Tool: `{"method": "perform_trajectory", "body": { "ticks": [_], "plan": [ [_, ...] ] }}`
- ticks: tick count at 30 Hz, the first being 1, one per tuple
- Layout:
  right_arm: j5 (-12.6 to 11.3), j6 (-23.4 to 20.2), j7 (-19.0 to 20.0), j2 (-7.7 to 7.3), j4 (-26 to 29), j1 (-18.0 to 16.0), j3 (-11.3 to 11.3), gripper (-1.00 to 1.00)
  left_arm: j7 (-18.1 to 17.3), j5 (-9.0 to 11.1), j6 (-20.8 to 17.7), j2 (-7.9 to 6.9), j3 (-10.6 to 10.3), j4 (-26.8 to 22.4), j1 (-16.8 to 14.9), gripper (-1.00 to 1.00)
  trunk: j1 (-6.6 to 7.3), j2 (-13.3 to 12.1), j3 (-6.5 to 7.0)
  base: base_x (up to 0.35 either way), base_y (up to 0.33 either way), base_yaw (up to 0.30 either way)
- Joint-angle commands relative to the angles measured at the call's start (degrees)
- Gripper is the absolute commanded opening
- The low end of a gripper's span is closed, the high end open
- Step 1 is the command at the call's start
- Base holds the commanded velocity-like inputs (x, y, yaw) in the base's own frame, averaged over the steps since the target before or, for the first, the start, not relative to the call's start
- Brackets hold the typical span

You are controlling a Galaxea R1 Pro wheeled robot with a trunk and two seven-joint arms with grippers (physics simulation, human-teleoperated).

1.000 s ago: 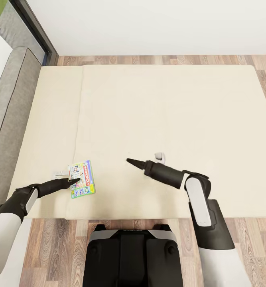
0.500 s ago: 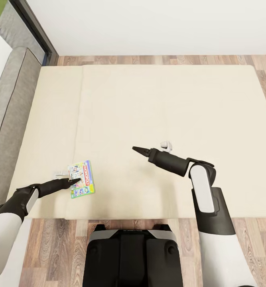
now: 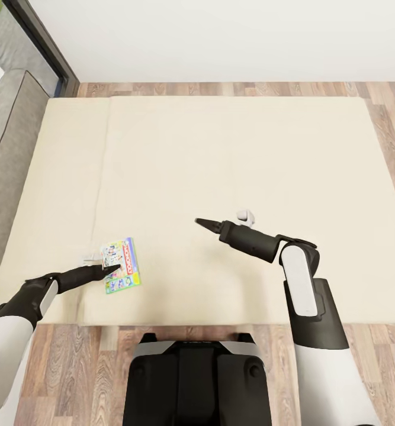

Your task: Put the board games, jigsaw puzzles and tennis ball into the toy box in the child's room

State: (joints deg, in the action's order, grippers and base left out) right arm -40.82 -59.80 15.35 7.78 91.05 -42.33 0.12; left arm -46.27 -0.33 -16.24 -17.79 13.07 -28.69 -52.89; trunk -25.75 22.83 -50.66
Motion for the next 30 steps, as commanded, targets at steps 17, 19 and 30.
{"method": "perform_trajectory", "body": {
  "ticks": [17, 19, 30],
  "plan": [
    [0.57, -0.2, 0.55, 0.37, 0.0, 0.05, 0.08, 1.0, 0.14, -0.02, -0.55, 0.03, 0.29, -0.05, -0.02, 1.0, -0.03, 0.09, -0.06, 0.0, -0.175, 0.0],
    [0.57, -0.2, 0.55, 0.38, 0.0, 0.05, 0.11, 1.0, 0.18, -0.02, -0.55, 0.03, 0.29, -0.05, -0.02, 1.0, -0.03, 0.09, -0.04, 0.0, -0.234, -0.033],
    [0.57, -0.2, 0.53, 0.35, 0.0, 0.06, 0.13, 1.0, 0.14, -0.02, -0.49, 0.04, 0.29, -0.05, -0.02, 1.0, -0.03, 0.09, 0.23, -0.001, -0.04, -0.07]
  ]
}}
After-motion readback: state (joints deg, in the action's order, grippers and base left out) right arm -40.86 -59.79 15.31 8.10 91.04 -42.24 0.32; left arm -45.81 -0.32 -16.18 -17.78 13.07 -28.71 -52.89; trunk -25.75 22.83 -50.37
